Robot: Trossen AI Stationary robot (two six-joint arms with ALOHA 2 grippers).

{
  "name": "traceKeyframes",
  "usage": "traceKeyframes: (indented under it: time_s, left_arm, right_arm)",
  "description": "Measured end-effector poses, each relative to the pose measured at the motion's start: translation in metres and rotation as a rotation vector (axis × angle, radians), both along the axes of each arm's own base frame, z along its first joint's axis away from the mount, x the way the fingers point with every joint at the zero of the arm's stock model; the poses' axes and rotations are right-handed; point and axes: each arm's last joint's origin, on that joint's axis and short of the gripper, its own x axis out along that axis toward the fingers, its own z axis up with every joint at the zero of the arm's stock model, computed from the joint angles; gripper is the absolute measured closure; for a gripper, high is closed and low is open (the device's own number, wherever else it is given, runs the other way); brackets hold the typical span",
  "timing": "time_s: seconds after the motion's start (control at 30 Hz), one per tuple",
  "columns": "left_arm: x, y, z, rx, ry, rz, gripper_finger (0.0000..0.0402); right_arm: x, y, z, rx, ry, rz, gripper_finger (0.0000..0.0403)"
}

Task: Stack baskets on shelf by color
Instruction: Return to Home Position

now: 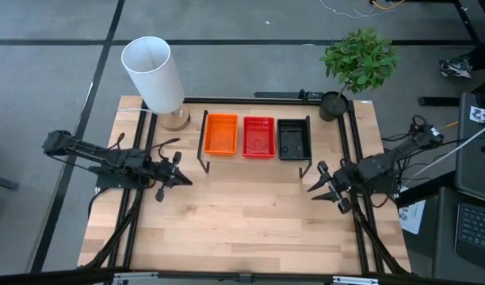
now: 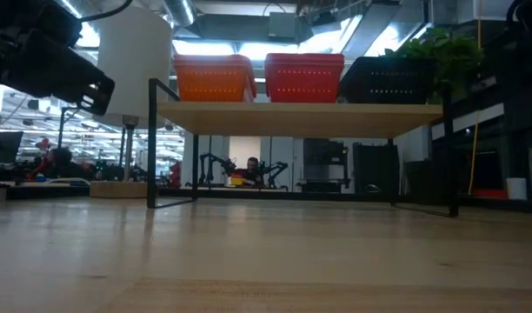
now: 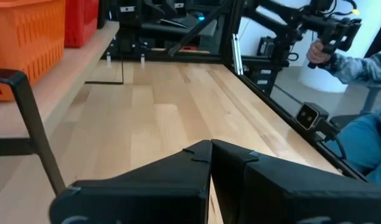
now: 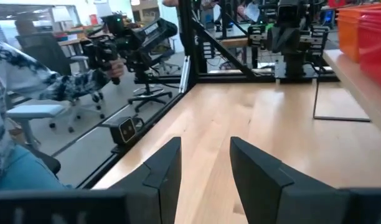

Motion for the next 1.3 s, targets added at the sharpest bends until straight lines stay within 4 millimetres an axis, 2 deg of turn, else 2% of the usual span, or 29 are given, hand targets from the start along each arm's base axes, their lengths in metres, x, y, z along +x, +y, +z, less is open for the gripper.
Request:
traceKeyframes:
  time_s: [0.27,0.47,0.6,0.73,0.93,1.2,1.3]
  left_arm:
    - [-0.002,0.0,0.001,-0.001,-0.014,-0.008,0.0401]
    - [-0.005,0.0,0.0,0.005,0.024,-0.041,0.0401]
    - [-0.008,0.001,0.004,0.049,0.053,-0.019,0.0401]
    - [-0.01,0.002,0.009,0.136,-0.009,-0.023,0.0402]
    - [-0.011,0.002,-0.002,0.133,-0.024,-0.02,0.0402]
    - [-0.012,0.003,0.0,0.168,-0.046,0.008,0.0402]
    - [-0.012,0.004,-0.001,0.123,-0.023,0.063,0.0402]
  right_arm:
    - [-0.009,-0.009,0.001,-0.024,-0.037,-0.036,0.0266]
    - [-0.015,-0.016,0.01,-0.021,0.002,-0.062,0.0266]
    - [-0.016,-0.016,0.015,-0.014,-0.004,-0.061,0.0266]
    - [-0.016,-0.017,0.014,-0.02,-0.001,-0.091,0.0266]
    - [-0.016,-0.018,0.014,-0.018,-0.004,-0.112,0.0266]
    - [-0.016,-0.018,0.014,-0.051,-0.009,-0.126,0.0266]
    - [-0.016,-0.018,0.014,-0.053,-0.008,-0.127,0.0266]
